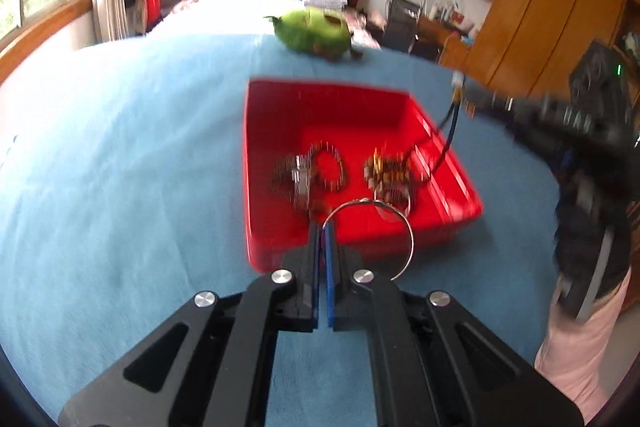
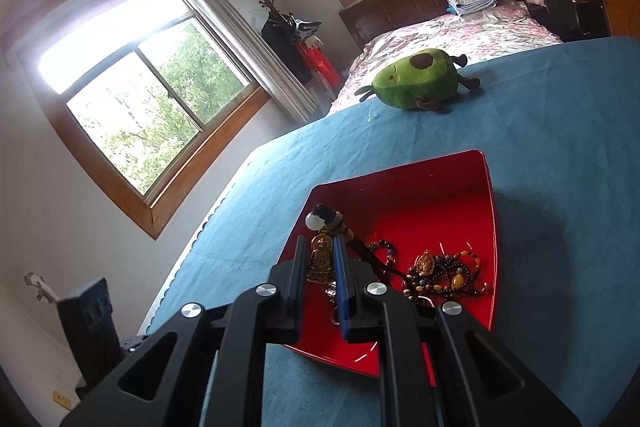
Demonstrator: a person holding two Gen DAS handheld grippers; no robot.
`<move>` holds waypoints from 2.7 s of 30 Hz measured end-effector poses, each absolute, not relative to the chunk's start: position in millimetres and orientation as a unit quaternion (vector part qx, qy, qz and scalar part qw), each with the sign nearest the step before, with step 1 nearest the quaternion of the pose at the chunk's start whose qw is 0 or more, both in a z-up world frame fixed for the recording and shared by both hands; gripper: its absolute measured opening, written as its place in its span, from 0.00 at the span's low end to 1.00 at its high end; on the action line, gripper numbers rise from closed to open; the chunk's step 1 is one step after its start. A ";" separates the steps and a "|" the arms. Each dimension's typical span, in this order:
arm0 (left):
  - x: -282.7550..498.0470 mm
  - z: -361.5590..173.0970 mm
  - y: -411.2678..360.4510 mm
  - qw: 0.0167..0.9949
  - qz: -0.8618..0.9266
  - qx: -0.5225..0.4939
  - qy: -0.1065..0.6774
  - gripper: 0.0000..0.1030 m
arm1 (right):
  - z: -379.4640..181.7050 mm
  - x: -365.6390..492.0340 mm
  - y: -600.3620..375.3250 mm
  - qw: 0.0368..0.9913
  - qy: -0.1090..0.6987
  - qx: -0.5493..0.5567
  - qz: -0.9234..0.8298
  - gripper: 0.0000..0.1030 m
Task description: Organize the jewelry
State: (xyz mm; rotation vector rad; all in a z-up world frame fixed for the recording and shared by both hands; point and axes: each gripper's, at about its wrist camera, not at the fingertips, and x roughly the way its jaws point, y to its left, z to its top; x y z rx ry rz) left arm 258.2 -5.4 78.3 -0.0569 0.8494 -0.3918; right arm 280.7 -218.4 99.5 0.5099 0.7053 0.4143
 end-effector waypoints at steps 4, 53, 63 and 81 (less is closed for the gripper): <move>285.4 84.6 -15.2 0.899 -0.171 -0.028 0.403 0.00 | 89.8 288.0 -216.8 0.886 0.350 0.239 0.186 0.12; 207.3 110.1 -5.8 0.932 -0.120 -0.022 0.341 0.56 | 93.8 217.9 -195.9 0.897 0.381 0.177 0.140 0.34; 205.7 94.5 -1.8 0.936 -0.107 -0.014 0.336 0.84 | 62.2 205.0 -194.4 0.902 0.404 0.136 0.073 0.58; 227.8 63.2 -0.2 0.933 -0.082 0.000 0.351 0.94 | 50.3 207.7 -195.1 0.911 0.406 0.075 0.008 0.96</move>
